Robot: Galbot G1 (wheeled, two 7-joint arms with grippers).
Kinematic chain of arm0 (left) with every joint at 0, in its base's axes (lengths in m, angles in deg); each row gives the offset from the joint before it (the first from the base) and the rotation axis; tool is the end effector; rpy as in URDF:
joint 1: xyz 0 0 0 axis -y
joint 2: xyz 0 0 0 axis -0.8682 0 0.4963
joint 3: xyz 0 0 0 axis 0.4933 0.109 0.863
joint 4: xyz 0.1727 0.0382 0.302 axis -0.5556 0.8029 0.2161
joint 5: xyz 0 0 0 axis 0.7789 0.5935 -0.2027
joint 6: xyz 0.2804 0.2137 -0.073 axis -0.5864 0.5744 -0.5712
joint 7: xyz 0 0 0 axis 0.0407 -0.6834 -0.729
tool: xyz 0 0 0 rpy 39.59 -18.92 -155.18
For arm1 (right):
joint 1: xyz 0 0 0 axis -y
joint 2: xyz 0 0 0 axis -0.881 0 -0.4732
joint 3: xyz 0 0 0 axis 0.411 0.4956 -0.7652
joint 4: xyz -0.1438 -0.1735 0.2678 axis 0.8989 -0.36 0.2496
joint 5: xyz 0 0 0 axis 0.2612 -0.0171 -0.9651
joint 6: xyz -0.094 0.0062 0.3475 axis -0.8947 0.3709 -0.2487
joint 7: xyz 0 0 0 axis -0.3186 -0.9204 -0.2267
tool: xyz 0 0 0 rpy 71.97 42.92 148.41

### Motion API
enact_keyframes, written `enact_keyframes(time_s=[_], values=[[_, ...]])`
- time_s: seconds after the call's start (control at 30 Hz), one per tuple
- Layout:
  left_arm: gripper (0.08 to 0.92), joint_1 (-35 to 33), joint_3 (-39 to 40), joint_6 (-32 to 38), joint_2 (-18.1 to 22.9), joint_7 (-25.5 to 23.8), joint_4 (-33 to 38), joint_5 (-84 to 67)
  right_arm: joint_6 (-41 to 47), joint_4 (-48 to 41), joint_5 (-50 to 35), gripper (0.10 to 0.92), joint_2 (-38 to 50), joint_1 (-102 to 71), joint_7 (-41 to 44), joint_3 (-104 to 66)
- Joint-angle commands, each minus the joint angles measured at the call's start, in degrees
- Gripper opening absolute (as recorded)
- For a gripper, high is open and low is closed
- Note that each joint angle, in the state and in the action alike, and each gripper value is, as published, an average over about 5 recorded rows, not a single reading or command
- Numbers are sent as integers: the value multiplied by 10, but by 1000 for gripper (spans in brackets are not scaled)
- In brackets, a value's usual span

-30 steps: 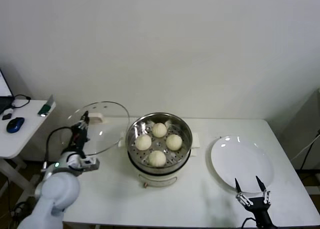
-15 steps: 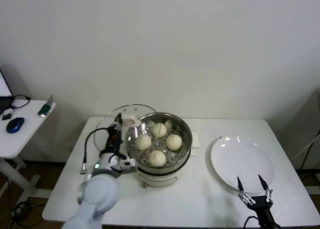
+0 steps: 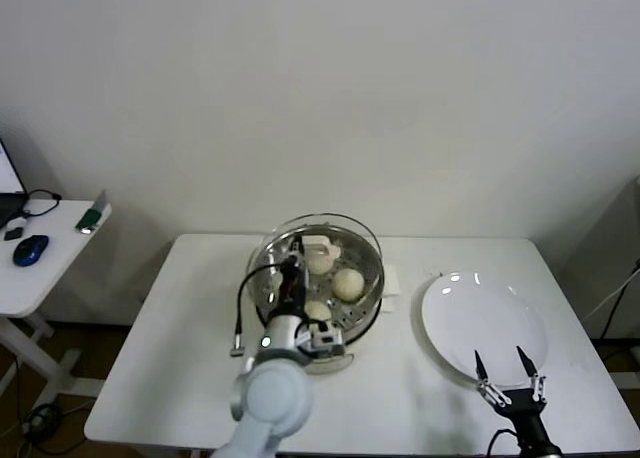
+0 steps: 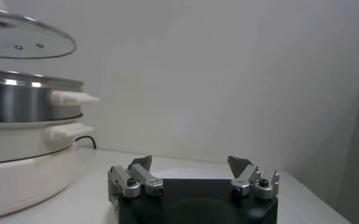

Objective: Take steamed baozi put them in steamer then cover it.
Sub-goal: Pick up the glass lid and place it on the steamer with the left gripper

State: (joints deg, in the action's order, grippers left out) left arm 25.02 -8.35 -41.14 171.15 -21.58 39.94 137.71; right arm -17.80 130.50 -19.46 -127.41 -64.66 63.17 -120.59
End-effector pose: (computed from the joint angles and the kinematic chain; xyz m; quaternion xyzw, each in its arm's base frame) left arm 0.2727 -0.1439 -0.2334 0.0091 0.7614 0.6482 0.0065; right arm 0.1283 -0.1532 -0.4242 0.0213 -0.9986 0.0471 0.0087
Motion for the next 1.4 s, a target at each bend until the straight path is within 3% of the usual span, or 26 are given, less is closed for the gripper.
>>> enact_keyframes(time_s=[0.03,0.5,1.4], values=[[138,-1,32,-2,68,20,-45,61,-3,-2,-5,823,3,0,0,0],[138,-8,14,6,55,47,-81,80,-11,-8,-6,823,3,3,-3,-1],[138,-2,-14,13,41,57,-110,76,-16,-8,-9,823,-1,2,-4,-4]])
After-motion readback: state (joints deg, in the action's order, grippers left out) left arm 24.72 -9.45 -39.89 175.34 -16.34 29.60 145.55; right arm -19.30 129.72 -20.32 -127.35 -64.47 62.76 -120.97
